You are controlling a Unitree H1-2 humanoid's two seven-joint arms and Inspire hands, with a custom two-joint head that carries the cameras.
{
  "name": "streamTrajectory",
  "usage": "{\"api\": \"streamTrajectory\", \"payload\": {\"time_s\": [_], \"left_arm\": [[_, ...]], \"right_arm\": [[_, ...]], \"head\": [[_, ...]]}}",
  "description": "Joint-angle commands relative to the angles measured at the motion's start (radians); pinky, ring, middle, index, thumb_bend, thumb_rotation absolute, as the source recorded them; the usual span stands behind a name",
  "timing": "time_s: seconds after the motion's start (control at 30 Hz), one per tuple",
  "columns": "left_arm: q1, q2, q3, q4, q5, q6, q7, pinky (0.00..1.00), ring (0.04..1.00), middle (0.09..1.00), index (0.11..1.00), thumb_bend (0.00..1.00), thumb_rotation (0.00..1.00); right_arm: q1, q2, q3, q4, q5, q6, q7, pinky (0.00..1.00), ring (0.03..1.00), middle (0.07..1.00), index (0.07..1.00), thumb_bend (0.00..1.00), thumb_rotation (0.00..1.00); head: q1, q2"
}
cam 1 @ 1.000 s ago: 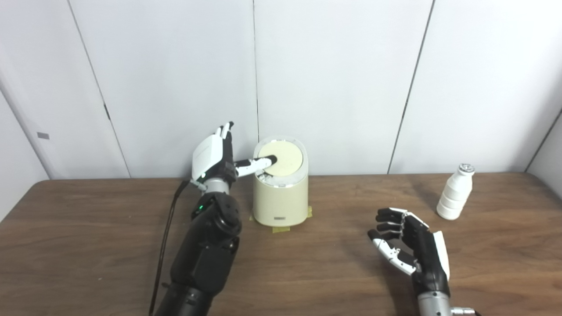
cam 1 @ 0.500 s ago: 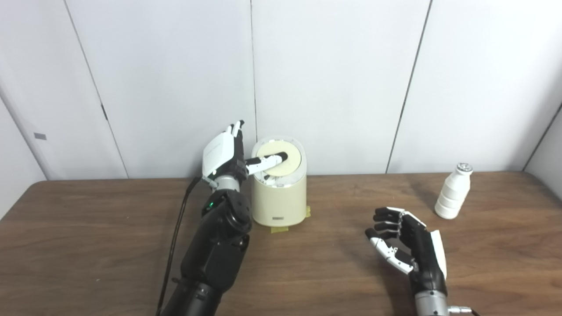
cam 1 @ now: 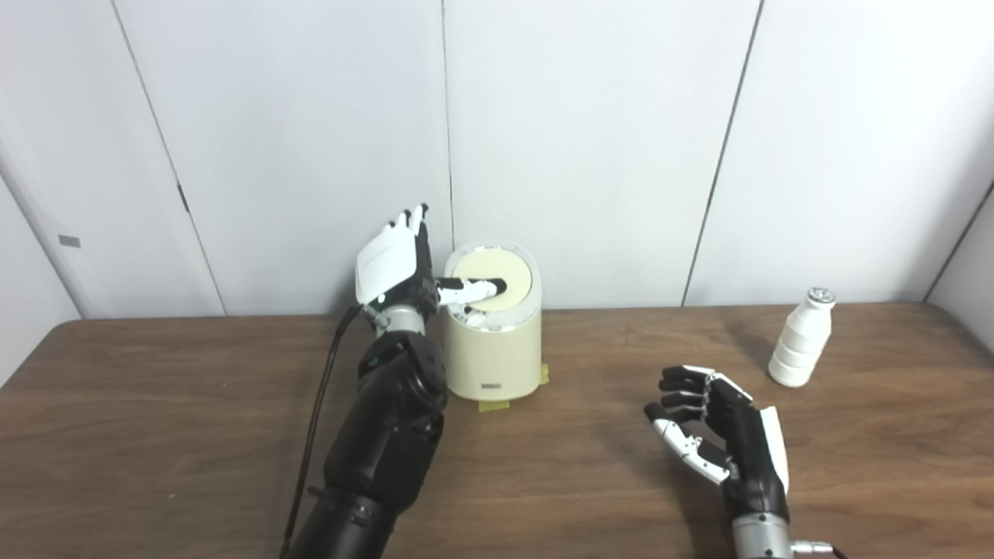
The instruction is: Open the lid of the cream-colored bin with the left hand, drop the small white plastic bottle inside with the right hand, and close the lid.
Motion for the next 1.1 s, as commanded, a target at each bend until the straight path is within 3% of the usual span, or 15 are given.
{"api": "streamTrajectory", "payload": {"time_s": [0.0,0.23,0.53,1.07], "left_arm": [[-0.049,0.037,-0.045,0.012,0.107,0.001,0.031,1.00,1.000,1.000,1.000,1.00,0.05],[-0.039,0.061,-0.102,0.013,0.183,0.001,0.046,1.00,1.000,1.000,1.000,0.99,0.03],[-0.017,0.053,-0.089,0.007,0.189,0.001,0.054,1.00,1.000,1.000,0.985,1.00,0.10],[-0.006,0.082,-0.105,0.024,0.178,0.001,0.049,1.00,1.000,1.000,0.999,1.00,0.14]], "right_arm": [[0.000,0.017,0.007,-0.006,-0.018,-0.012,-0.009,0.49,0.576,0.611,0.606,0.28,0.17],[-0.002,0.020,0.005,-0.003,-0.015,-0.016,-0.008,0.49,0.577,0.610,0.603,0.28,0.18],[-0.001,0.020,0.004,-0.011,-0.011,-0.007,-0.004,0.49,0.578,0.613,0.603,0.28,0.18],[-0.006,0.018,0.009,0.001,-0.030,-0.018,-0.012,0.48,0.569,0.604,0.598,0.28,0.19]], "head": [[-0.001,0.001],[-0.003,0.004],[-0.002,0.006],[-0.004,0.004]]}}
